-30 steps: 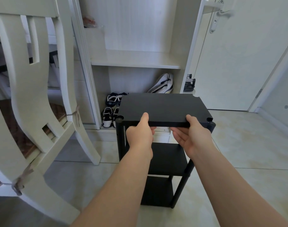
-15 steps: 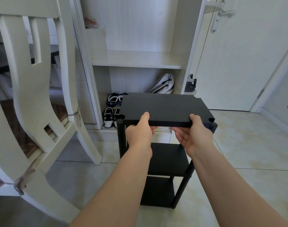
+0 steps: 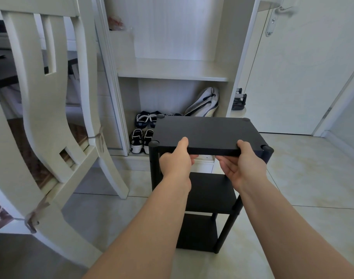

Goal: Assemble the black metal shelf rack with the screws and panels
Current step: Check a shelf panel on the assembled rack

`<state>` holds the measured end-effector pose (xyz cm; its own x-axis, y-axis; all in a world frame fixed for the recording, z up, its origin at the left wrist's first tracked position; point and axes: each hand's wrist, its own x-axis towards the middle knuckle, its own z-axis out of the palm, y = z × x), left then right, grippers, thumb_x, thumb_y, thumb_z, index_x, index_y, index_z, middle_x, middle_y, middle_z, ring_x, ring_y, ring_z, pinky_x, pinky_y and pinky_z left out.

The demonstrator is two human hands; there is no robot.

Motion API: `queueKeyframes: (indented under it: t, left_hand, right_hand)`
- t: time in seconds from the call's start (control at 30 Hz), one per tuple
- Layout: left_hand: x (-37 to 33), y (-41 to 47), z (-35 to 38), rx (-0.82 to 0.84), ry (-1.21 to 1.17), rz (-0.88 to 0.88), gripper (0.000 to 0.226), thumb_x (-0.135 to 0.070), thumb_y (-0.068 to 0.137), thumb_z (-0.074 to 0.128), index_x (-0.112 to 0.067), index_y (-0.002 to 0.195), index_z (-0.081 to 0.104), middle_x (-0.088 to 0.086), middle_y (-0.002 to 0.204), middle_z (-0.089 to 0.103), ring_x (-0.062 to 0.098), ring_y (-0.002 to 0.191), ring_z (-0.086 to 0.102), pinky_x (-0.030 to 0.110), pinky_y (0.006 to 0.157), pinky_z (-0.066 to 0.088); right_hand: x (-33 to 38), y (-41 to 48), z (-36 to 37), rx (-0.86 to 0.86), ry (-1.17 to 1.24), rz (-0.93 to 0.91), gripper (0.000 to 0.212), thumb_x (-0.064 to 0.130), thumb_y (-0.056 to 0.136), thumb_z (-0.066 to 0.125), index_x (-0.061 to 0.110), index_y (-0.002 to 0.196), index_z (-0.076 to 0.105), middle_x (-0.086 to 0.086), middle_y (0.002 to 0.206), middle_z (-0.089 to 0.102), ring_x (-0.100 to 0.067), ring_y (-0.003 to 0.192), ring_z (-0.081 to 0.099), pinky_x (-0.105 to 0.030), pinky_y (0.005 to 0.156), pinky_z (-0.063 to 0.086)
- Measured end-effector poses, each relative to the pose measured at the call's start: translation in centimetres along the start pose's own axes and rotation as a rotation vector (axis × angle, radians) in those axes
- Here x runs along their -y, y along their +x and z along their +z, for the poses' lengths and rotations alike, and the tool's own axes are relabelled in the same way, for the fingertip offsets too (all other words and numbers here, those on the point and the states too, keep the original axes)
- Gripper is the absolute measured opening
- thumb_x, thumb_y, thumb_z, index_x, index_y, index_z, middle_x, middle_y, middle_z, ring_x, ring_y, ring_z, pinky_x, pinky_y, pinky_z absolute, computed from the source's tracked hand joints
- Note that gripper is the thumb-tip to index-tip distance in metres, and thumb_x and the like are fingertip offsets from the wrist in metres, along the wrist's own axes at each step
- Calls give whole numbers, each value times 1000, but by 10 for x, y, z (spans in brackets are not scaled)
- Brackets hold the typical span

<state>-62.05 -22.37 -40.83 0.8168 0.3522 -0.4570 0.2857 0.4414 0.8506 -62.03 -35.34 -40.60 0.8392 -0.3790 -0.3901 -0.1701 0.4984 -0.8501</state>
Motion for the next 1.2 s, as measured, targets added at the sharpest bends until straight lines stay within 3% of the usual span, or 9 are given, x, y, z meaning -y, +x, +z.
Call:
queueKeyframes:
  t: [0.1, 0.47, 0.7, 0.87, 0.97, 1.07, 1.2]
  left_hand:
    - [2, 0, -3, 24, 2, 10, 43, -44, 88, 69, -15, 117, 55, 9, 106, 71, 16, 84, 63, 37, 93, 52]
    - [-3, -3, -1, -4, -6, -41, 40, -43, 89, 66, -13, 115, 58, 7, 89, 76, 10, 62, 56, 22, 53, 45]
    - [-4, 3, 2, -26, 34, -24, 36, -42, 87, 67, -13, 107, 60, 8, 91, 75, 12, 68, 59, 25, 55, 43]
    - [0, 5, 1, -14, 48, -5, 45, -43, 86, 67, -13, 117, 59, 9, 97, 74, 15, 78, 62, 31, 65, 44]
    - [0, 5, 0, 8, 33, -7, 50, -44, 88, 67, -12, 125, 57, 7, 90, 76, 12, 69, 59, 25, 58, 46]
    - [1, 5, -2, 30, 11, -5, 48, -45, 88, 67, -12, 122, 58, 6, 81, 77, 10, 60, 55, 22, 56, 47]
    - [1, 5, -3, 41, -4, -3, 42, -45, 88, 69, -14, 115, 59, 7, 84, 77, 10, 61, 57, 24, 59, 47]
  right_hand:
    - [-1, -2, -1, 22, 15, 12, 32, 31, 98, 65, 9, 119, 58, -16, 84, 77, -26, 69, 77, -26, 49, 58]
    - [4, -7, 1, -33, -7, -11, 24, 30, 95, 65, 10, 107, 59, -12, 73, 76, -23, 63, 76, -23, 44, 53]
    - [3, -5, 1, -15, 16, 15, 26, 30, 95, 65, 9, 109, 59, -14, 73, 76, -24, 63, 76, -23, 45, 54]
    - [-1, -2, -2, 0, 20, 43, 29, 30, 97, 64, 9, 115, 59, -14, 75, 77, -25, 68, 77, -25, 49, 57]
    - [0, -3, -1, -21, 14, 25, 26, 31, 97, 65, 10, 111, 59, -12, 72, 76, -24, 66, 77, -25, 48, 57]
    - [-1, -4, 1, -44, 1, -5, 21, 31, 97, 65, 12, 103, 59, -10, 70, 75, -23, 64, 76, -24, 47, 56]
    - [-2, -4, 1, -46, -5, -5, 22, 32, 97, 66, 13, 104, 60, -11, 75, 77, -23, 65, 77, -25, 48, 57]
